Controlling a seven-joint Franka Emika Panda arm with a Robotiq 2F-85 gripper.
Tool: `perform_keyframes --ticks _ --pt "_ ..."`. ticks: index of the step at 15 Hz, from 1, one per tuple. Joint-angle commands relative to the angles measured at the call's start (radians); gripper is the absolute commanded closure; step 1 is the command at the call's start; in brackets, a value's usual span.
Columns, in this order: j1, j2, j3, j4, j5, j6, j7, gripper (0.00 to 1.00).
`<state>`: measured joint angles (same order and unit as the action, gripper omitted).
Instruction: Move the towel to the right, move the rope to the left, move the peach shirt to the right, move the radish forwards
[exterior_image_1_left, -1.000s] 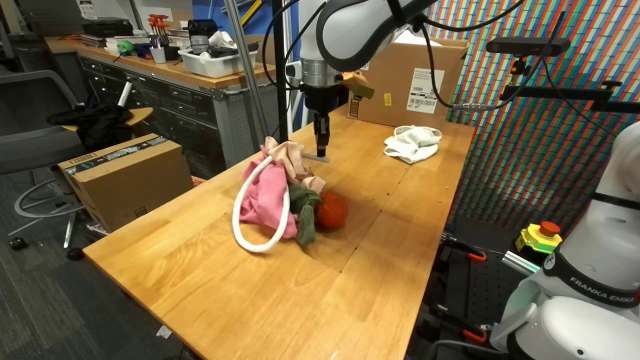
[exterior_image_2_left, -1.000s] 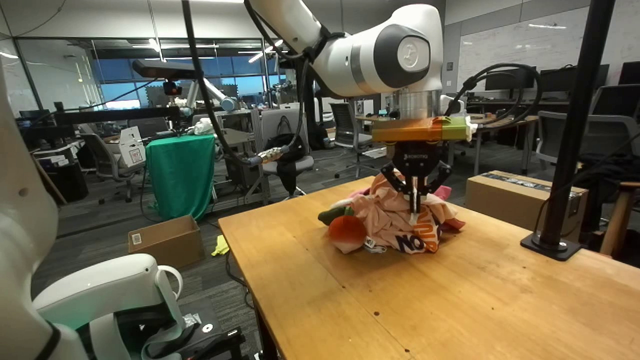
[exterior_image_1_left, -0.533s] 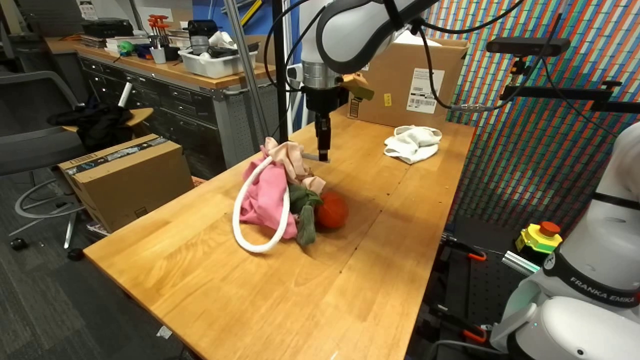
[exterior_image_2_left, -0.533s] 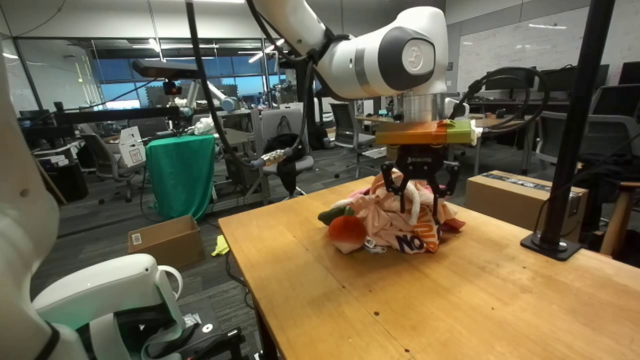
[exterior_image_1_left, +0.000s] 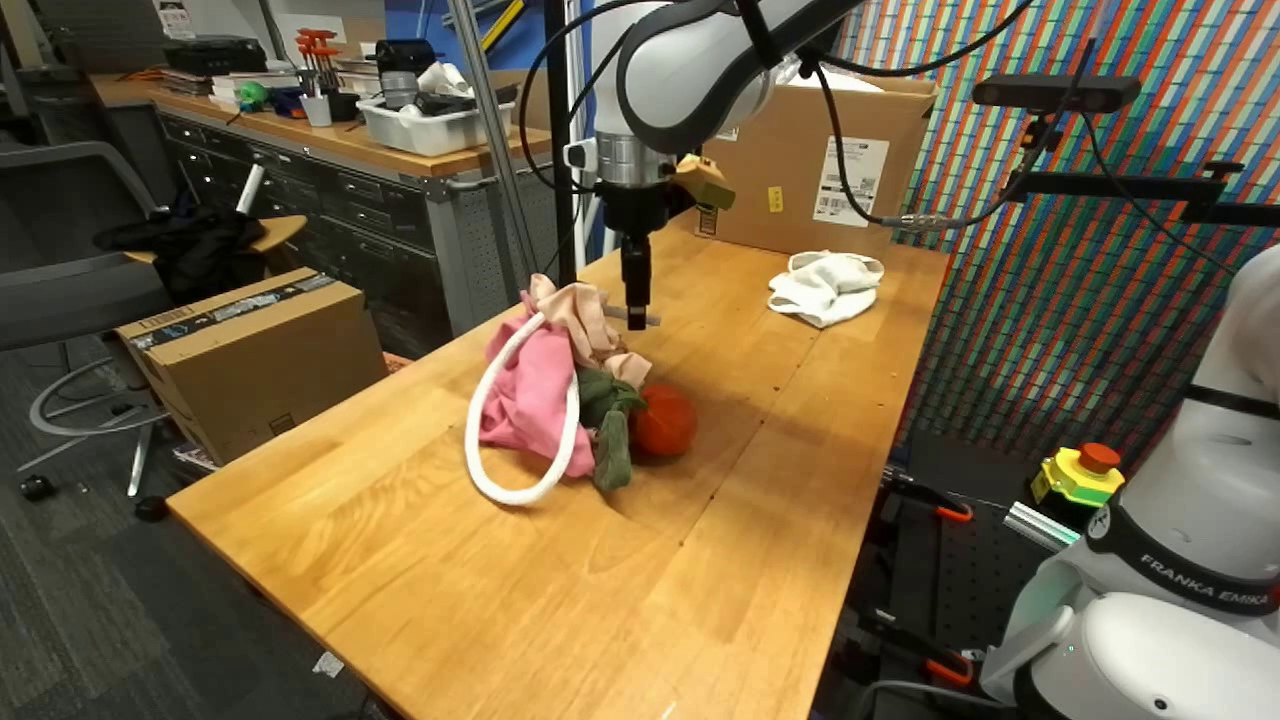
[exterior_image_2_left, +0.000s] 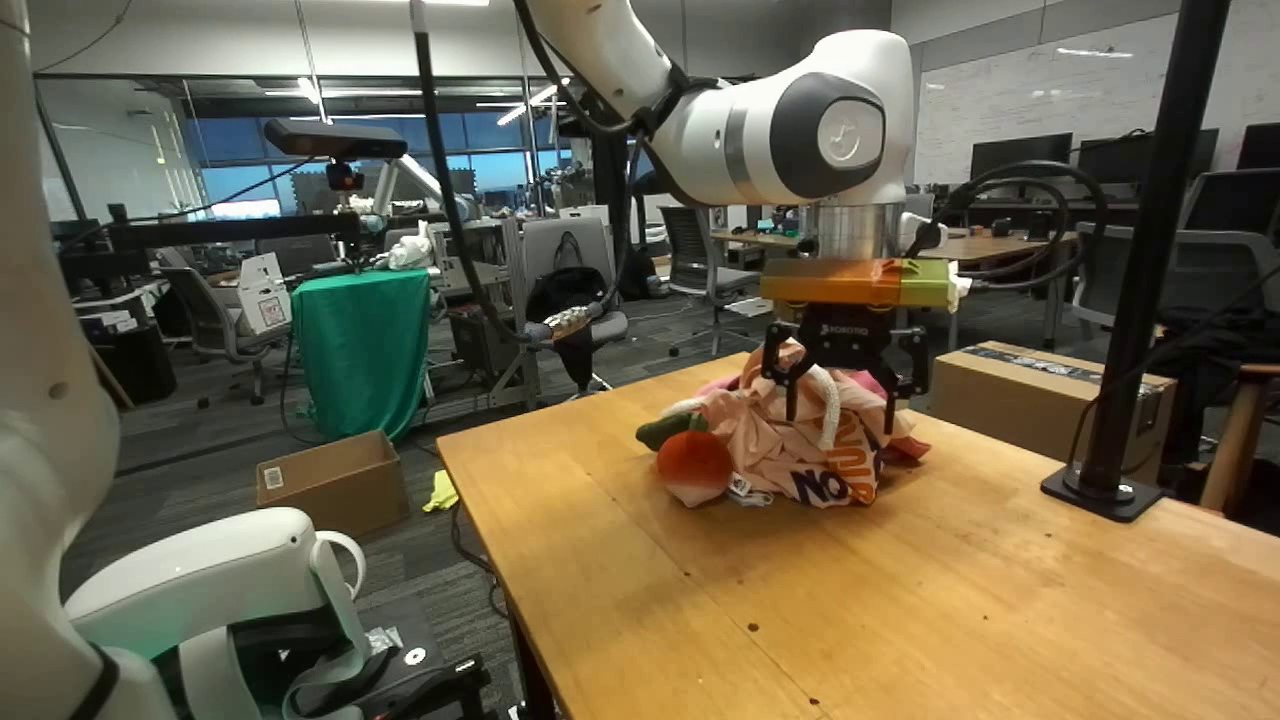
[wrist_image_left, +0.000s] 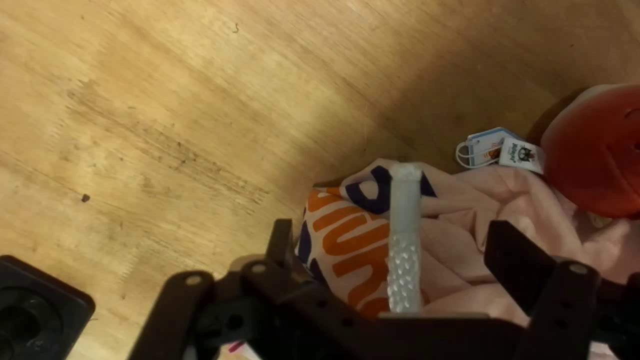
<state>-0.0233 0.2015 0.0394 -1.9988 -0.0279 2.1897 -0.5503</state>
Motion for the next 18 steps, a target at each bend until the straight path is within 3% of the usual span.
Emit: perform_keyframes --ticks 1,2,11,13,18 --pt "-0.019 0.046 0.008 0.058 0.051 -0.014 -0.033 0.11" --pt "-0.022 0.051 0.009 0.061 0.059 -0.016 -0.039 0.27" --pt "-0.032 0.015 0.003 0.043 0.049 0.019 0.008 0.93" --pt "-0.027 -0.015 0.001 0.026 0.037 0.041 0.026 0.97" --pt "-0.008 -0.108 -0.003 -0.009 -0.007 0.096 0.090 0.92"
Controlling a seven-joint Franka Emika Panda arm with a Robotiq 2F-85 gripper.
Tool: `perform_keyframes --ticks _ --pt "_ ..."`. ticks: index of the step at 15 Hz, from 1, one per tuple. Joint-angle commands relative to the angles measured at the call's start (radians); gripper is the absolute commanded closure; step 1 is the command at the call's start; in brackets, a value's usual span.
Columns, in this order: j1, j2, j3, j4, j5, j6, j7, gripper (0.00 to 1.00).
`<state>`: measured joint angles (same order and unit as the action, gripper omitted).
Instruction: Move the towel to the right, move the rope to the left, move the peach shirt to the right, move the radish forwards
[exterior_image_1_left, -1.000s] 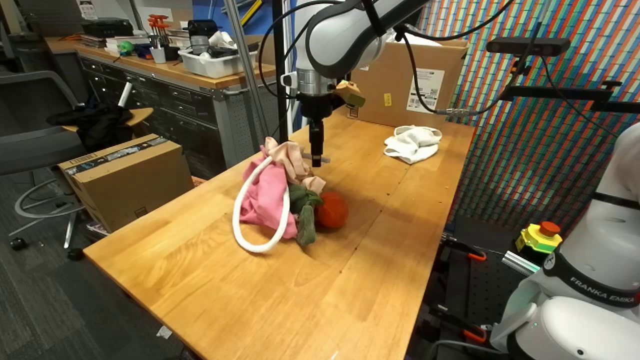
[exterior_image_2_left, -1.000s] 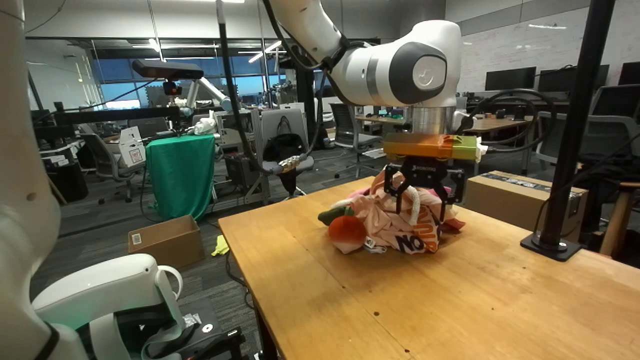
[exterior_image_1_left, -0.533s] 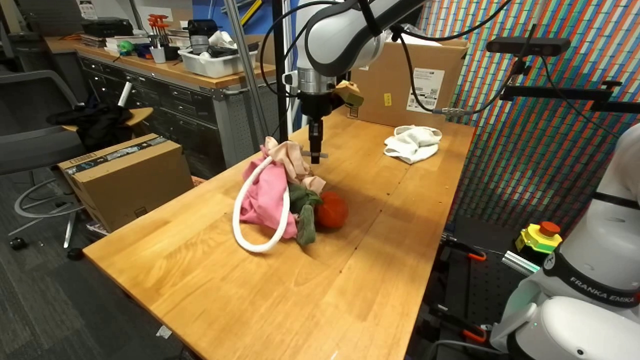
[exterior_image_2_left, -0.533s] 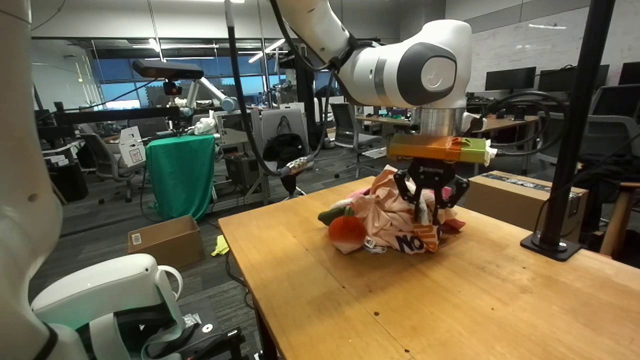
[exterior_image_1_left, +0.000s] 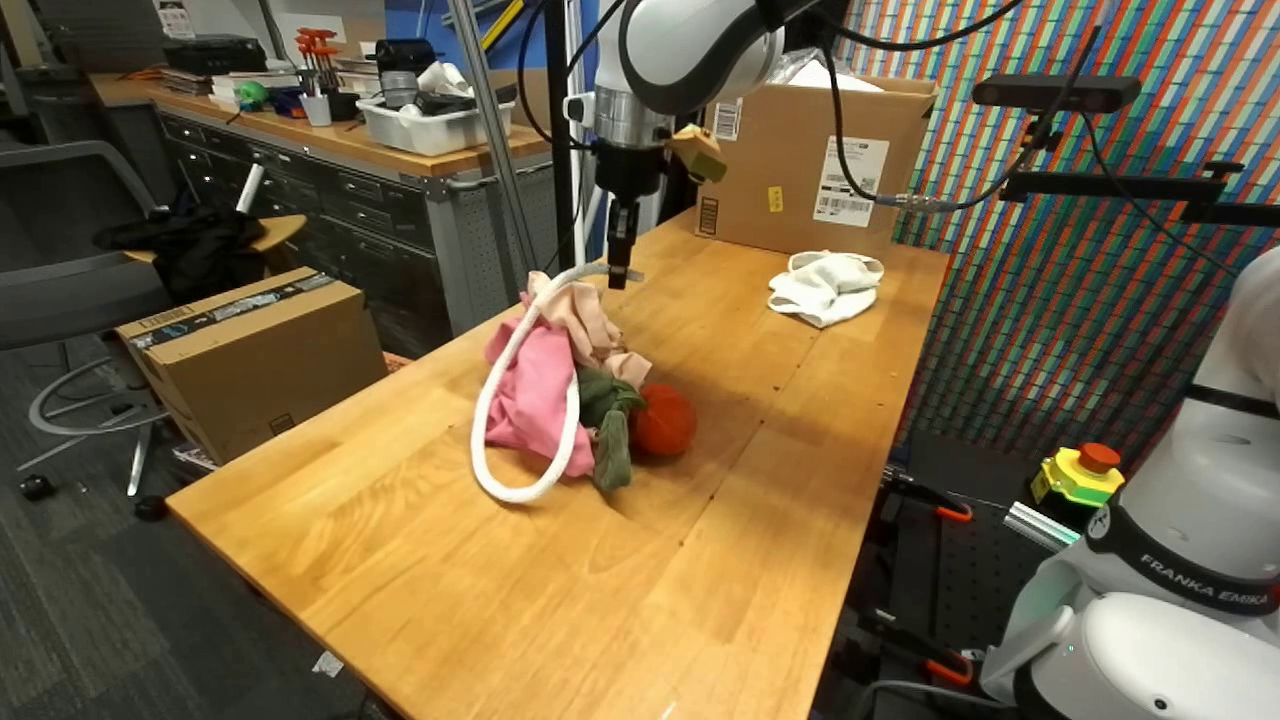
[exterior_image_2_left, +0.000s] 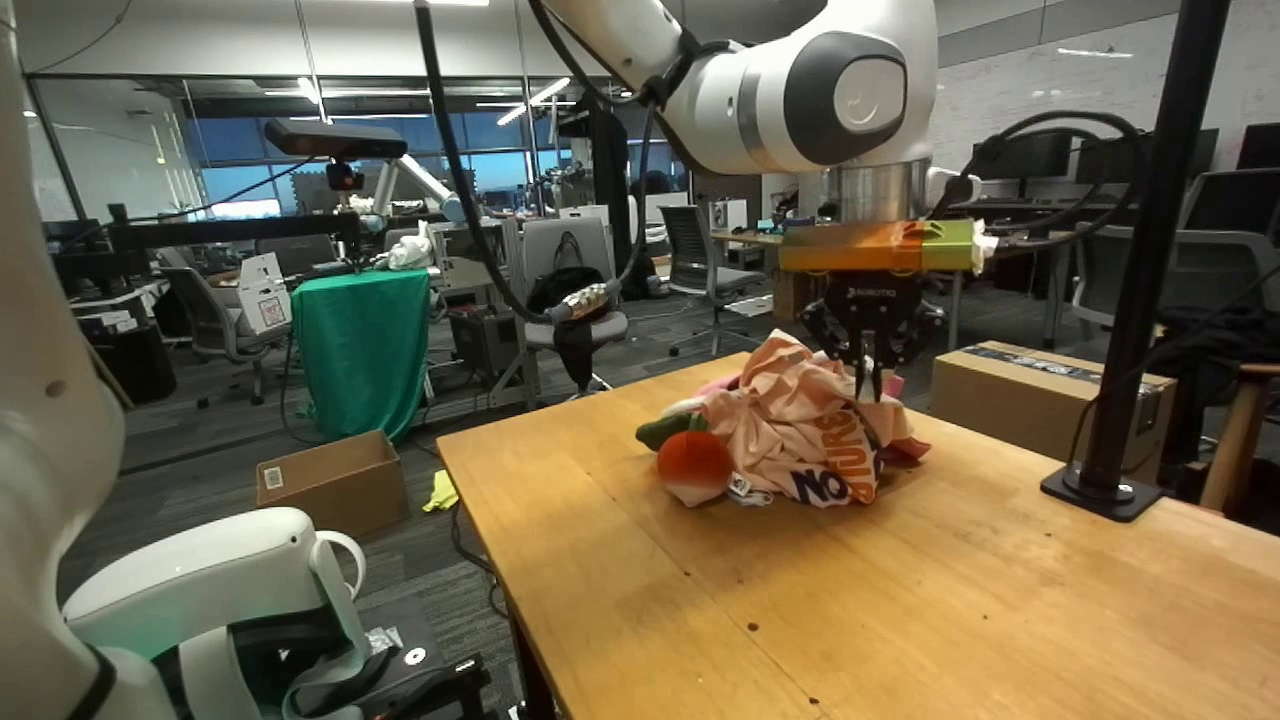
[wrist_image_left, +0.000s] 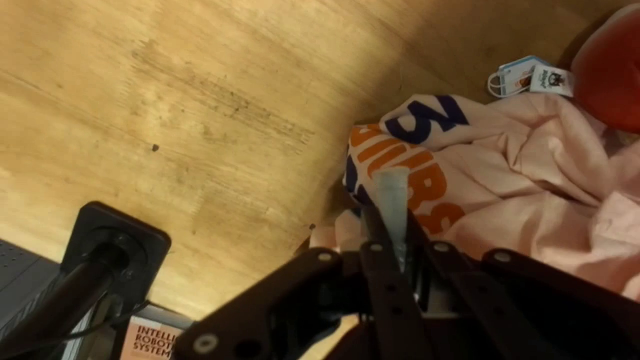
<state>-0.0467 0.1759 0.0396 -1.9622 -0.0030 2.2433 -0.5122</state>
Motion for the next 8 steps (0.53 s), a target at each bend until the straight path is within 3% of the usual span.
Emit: perform_keyframes --ticks 1,8 --pt "0.039 -0.151 0.008 -0.118 -0.054 0.075 0.104 0.92" --pt "0.122 -0.426 0.064 -0.312 -0.185 0.178 0.344 0.92"
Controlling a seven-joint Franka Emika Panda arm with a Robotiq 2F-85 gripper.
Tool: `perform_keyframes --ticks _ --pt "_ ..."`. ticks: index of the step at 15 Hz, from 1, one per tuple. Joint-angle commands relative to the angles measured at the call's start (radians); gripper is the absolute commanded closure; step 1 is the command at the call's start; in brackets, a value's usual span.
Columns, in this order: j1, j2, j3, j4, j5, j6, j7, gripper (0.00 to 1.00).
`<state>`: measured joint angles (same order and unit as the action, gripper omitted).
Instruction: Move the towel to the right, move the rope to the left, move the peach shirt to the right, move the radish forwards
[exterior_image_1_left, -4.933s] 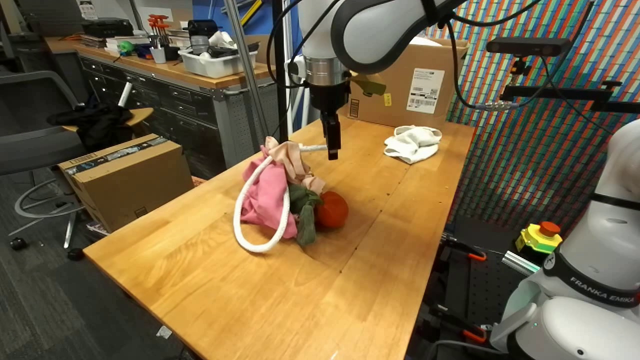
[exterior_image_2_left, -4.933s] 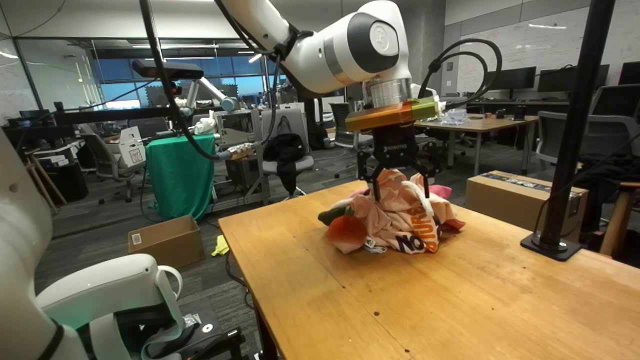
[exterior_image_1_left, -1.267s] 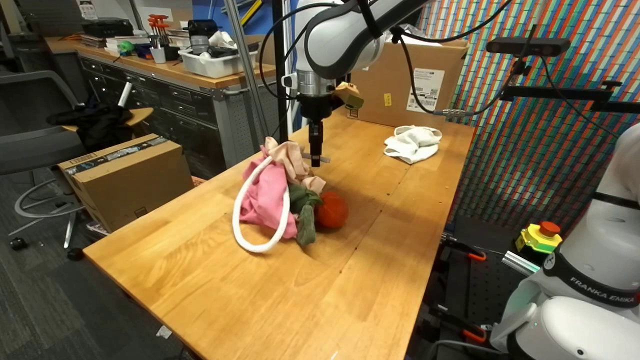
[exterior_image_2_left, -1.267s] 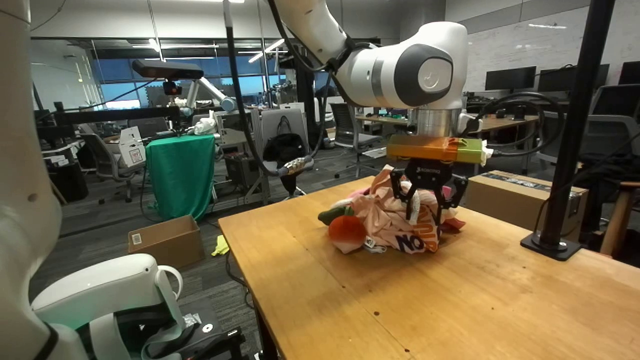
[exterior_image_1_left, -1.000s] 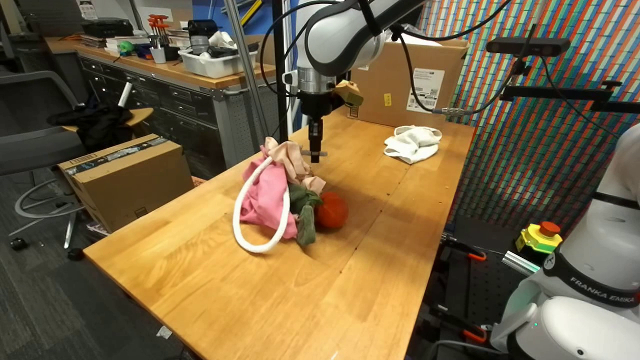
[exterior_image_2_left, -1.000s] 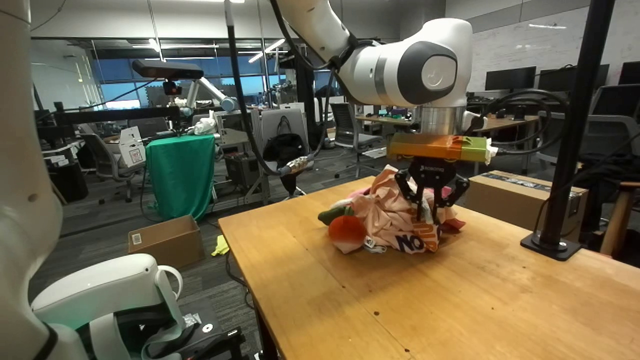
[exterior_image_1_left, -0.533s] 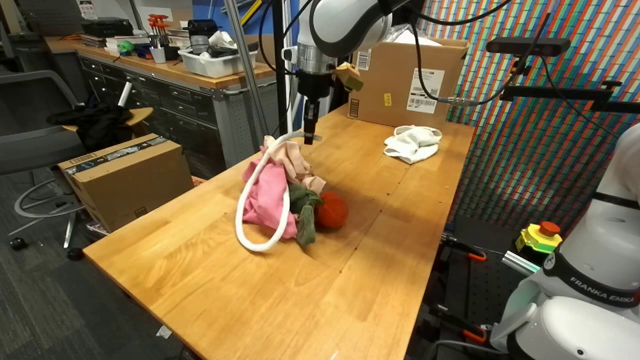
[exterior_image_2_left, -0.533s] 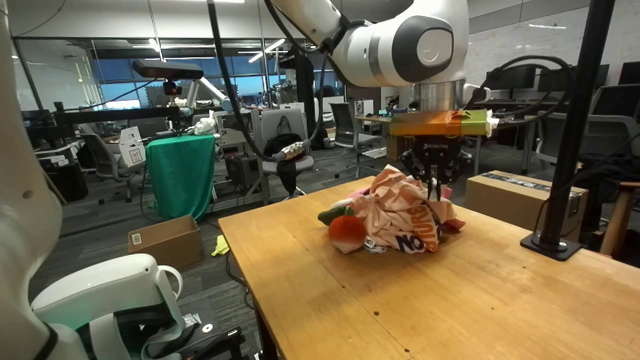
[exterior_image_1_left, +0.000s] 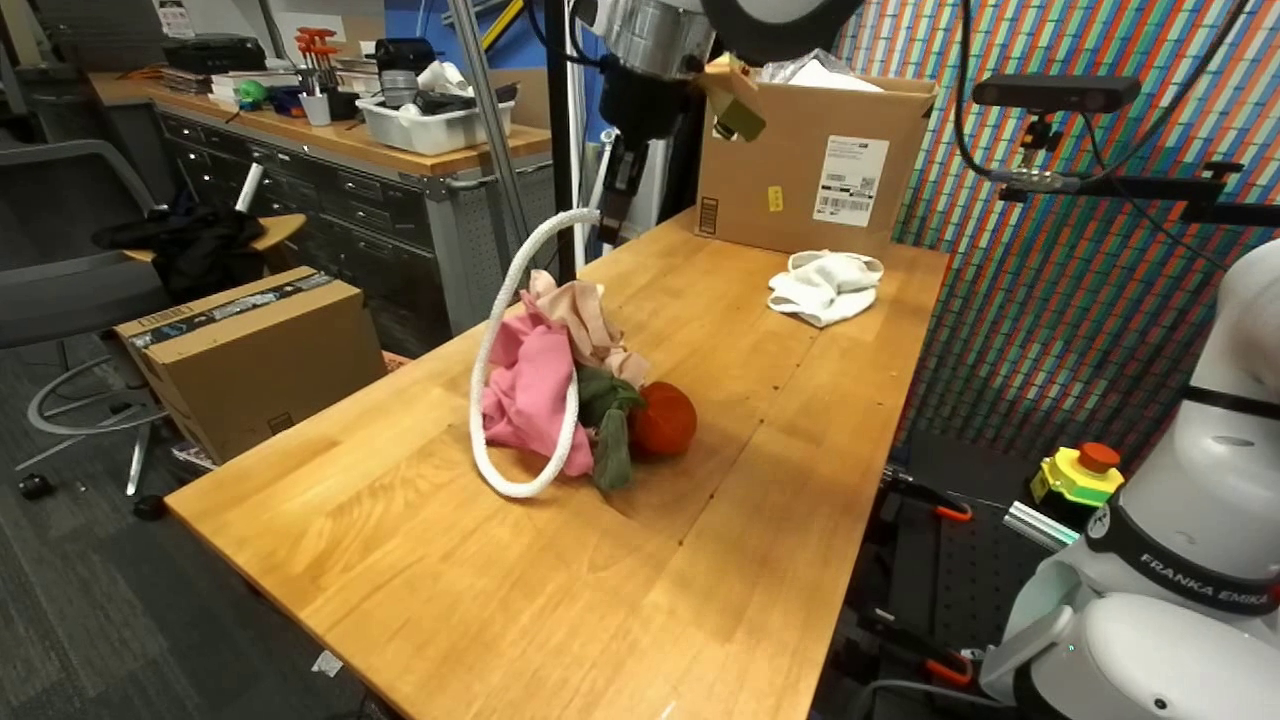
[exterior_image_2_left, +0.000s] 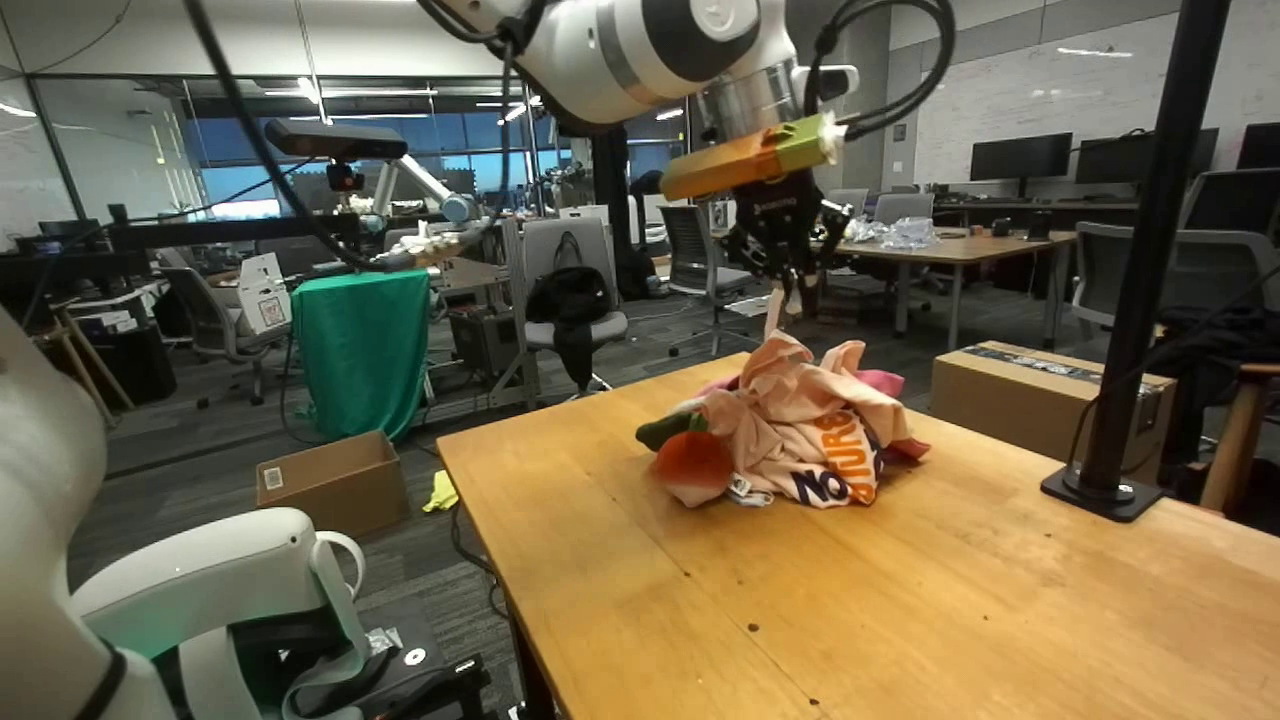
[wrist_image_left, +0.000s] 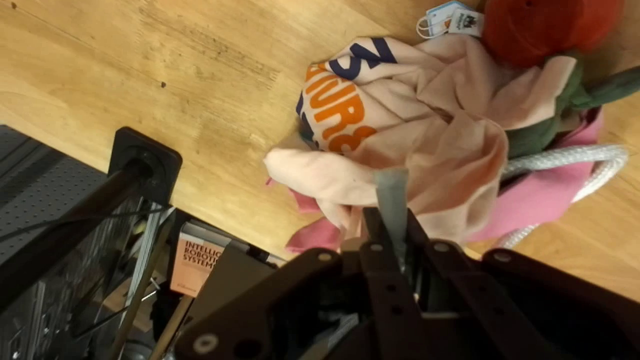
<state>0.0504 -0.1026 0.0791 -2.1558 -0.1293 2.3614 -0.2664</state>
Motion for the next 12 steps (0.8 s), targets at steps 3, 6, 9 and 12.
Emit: perform_keyframes --ticks 3,6,9,12 --pt "0.069 -0.279 0.064 -0.210 -0.046 0.054 0.135 0.92" --pt "0.098 -0.288 -0.001 -0.195 0.025 0.061 0.015 0.92" --pt "0.163 -0.300 -0.111 -0.196 0.217 0.042 -0.179 0.92" --pt "0.217 -0.292 -0.219 -0.181 0.428 -0.020 -0.389 0.92"
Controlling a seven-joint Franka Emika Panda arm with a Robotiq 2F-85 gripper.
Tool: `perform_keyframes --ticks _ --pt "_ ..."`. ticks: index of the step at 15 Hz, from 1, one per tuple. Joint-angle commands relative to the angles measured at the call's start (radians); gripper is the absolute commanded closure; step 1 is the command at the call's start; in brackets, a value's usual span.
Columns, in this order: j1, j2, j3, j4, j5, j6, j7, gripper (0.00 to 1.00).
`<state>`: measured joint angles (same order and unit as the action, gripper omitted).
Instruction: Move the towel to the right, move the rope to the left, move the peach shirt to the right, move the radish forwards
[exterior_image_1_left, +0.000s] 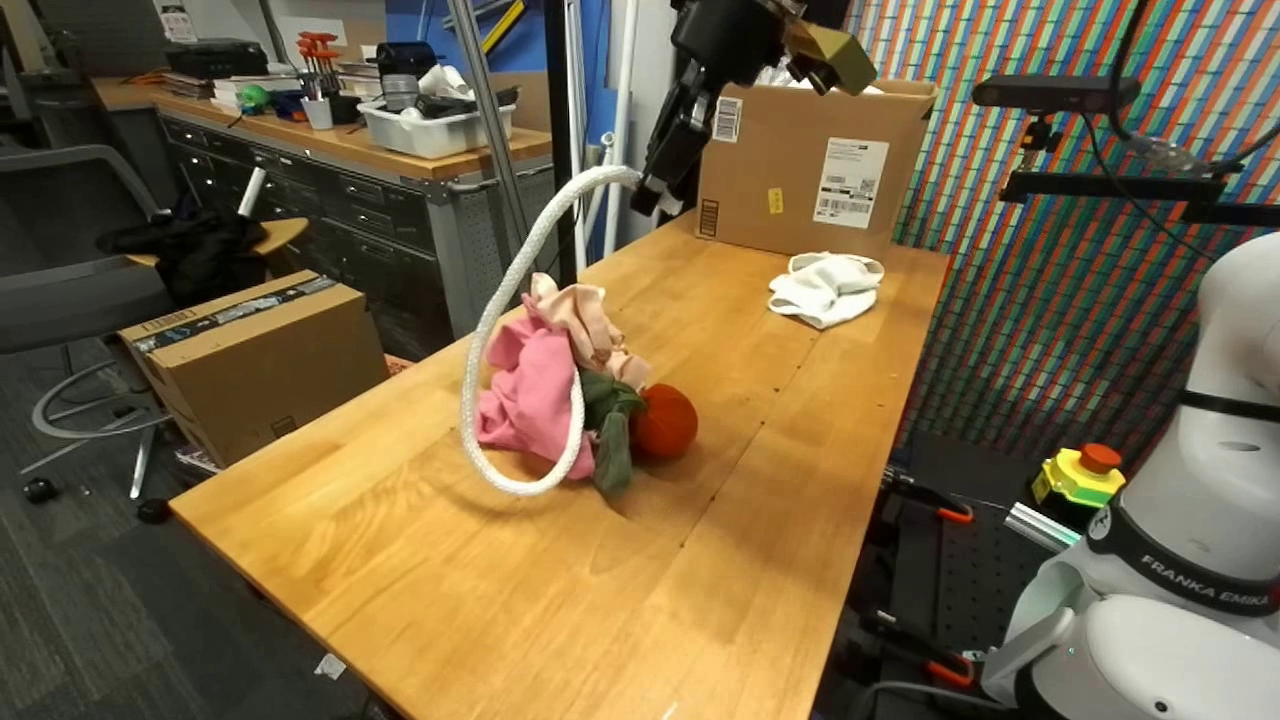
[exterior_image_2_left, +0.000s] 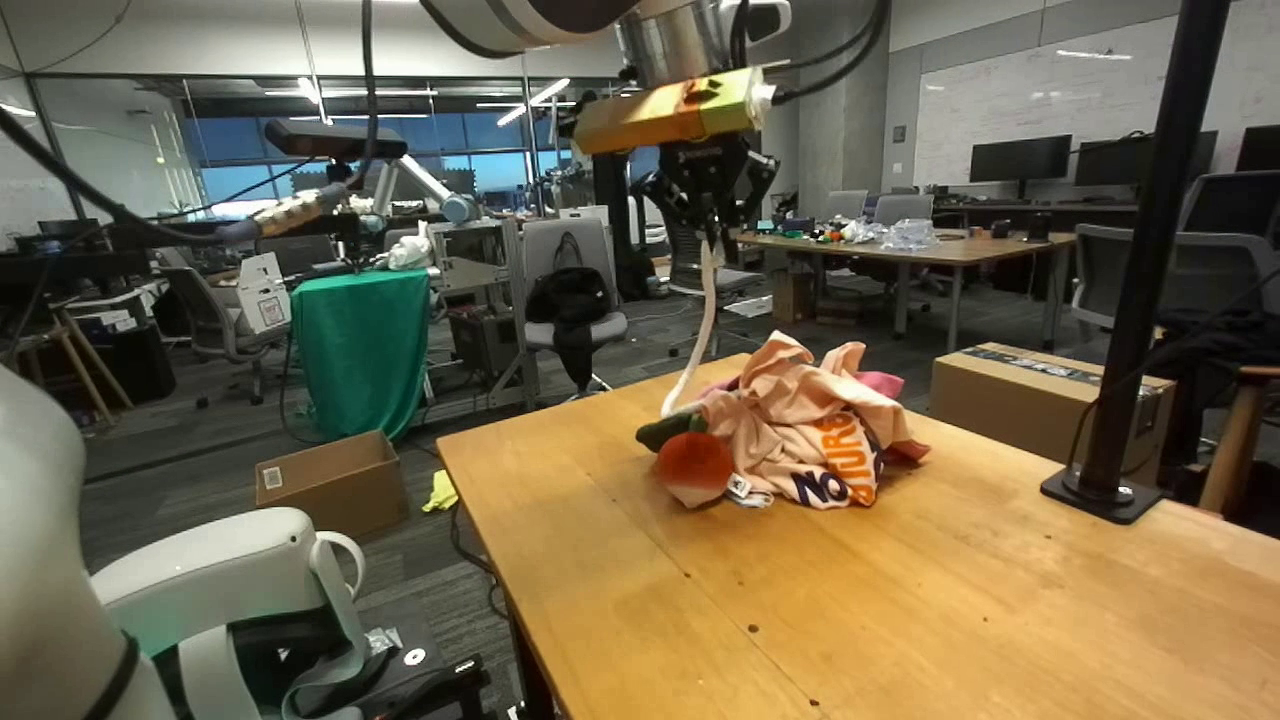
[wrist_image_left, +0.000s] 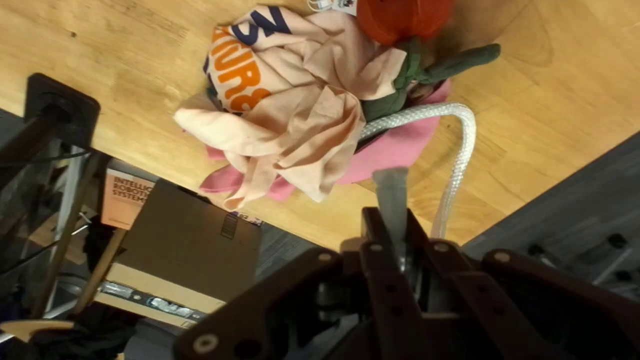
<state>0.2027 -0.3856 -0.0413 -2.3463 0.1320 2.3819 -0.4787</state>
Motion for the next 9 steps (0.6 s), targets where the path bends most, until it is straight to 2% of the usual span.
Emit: perform_keyframes --ticks 1,4,6,8,9 --pt "0.077 -0.007 -0.132 0.010 0.233 -0.064 -0.250 0.92" --pt "0.078 0.012 -0.195 0.031 0.409 -0.193 -0.433 0.92" --pt "0.060 0.052 -0.213 0.046 0.502 -0.300 -0.519 0.92" --pt "0.011 0.091 -0.181 0.064 0.486 -0.398 -0.487 0.92" --pt "-0.015 0.109 -0.146 0.059 0.443 -0.394 -0.433 0.92"
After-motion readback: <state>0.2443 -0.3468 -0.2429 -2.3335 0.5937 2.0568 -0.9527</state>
